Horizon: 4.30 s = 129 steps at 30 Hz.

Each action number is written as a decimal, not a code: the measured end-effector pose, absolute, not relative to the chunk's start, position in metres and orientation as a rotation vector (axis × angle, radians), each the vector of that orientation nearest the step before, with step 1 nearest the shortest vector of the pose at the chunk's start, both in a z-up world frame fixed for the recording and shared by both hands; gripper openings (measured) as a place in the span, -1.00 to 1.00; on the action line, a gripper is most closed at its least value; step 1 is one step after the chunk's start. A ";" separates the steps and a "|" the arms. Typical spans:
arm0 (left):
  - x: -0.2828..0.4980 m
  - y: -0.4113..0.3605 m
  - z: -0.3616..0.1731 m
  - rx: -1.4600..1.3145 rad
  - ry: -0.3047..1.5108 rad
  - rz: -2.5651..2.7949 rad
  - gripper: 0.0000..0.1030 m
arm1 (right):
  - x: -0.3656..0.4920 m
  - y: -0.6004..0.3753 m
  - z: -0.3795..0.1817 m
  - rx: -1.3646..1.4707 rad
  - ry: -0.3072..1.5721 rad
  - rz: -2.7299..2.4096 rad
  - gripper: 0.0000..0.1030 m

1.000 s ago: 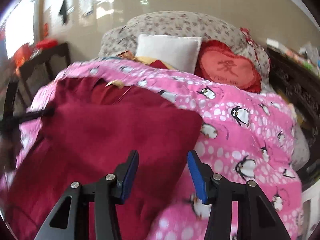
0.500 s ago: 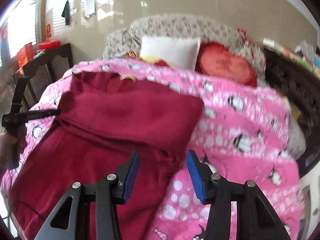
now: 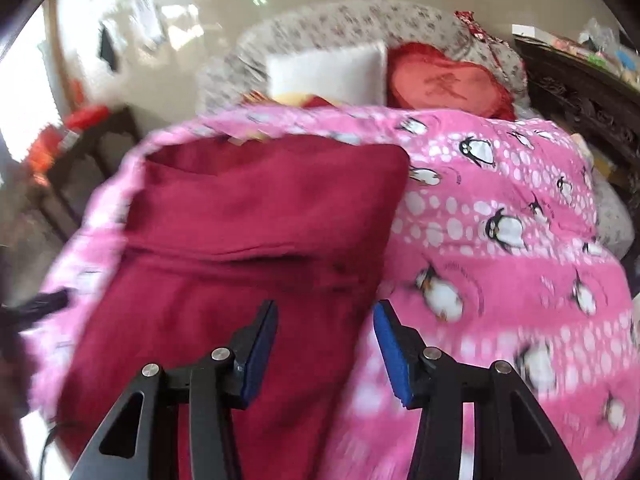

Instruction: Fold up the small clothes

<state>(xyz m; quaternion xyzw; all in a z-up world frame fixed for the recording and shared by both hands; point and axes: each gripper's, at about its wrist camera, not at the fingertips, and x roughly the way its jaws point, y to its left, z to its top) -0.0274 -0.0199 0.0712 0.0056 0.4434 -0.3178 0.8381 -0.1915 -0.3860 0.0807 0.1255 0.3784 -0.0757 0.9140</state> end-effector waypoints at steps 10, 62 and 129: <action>-0.090 0.022 0.045 -0.028 1.077 -0.720 0.29 | -0.346 -0.321 0.070 0.368 0.909 0.057 -0.05; -0.116 0.026 0.054 -0.186 1.152 -0.886 -0.71 | -0.346 -0.312 0.064 0.612 0.521 0.426 -0.77; 0.158 -0.172 0.100 -0.031 0.853 -0.578 0.53 | 0.029 -0.457 0.068 0.277 0.826 -0.167 -0.07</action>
